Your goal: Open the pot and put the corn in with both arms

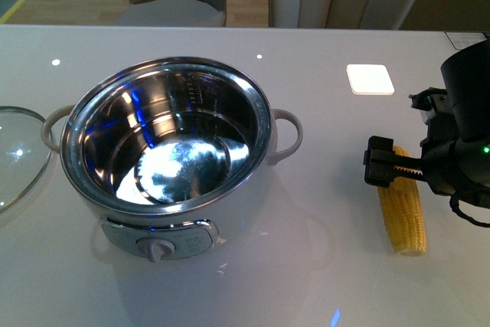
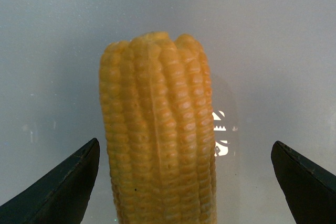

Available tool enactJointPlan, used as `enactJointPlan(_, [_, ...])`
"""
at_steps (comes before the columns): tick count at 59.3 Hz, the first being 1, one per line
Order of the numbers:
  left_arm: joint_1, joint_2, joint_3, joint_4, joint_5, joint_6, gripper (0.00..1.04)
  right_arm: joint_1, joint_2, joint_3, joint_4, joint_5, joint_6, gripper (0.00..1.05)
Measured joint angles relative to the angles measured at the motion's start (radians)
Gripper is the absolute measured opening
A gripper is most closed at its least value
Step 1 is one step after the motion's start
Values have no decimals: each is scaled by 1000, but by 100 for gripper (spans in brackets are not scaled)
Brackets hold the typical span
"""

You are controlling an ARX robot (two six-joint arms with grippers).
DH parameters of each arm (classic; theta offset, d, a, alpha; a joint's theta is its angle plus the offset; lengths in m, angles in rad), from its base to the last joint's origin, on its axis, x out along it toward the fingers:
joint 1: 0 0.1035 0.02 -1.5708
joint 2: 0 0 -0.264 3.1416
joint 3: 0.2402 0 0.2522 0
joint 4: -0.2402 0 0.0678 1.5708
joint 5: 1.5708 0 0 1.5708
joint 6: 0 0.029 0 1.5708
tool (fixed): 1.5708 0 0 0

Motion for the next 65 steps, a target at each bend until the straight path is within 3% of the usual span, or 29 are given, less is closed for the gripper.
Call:
enactJointPlan(8, [0,0,0,0,0,0,98,9,33,13,-17,0,-25,94])
enactJointPlan(15, [0,0,0,0,0,0,98,22,42,13,-31,-8,-50,69])
enactJointPlan(24, [0,0,0,0,0,0,98,23,39,5,-25,-8,-57,46])
enactJointPlan(32, [0,0,0,0,0,0,98,24,6,-24,0,-11,-57,34])
enactJointPlan(50, [0,0,0,0,0,0,98,68,-157,-33,-6,-31,-55,24])
enactJointPlan(65, [0,0,0,0,0,0,98,155,-229,112,-77,-83,30,23])
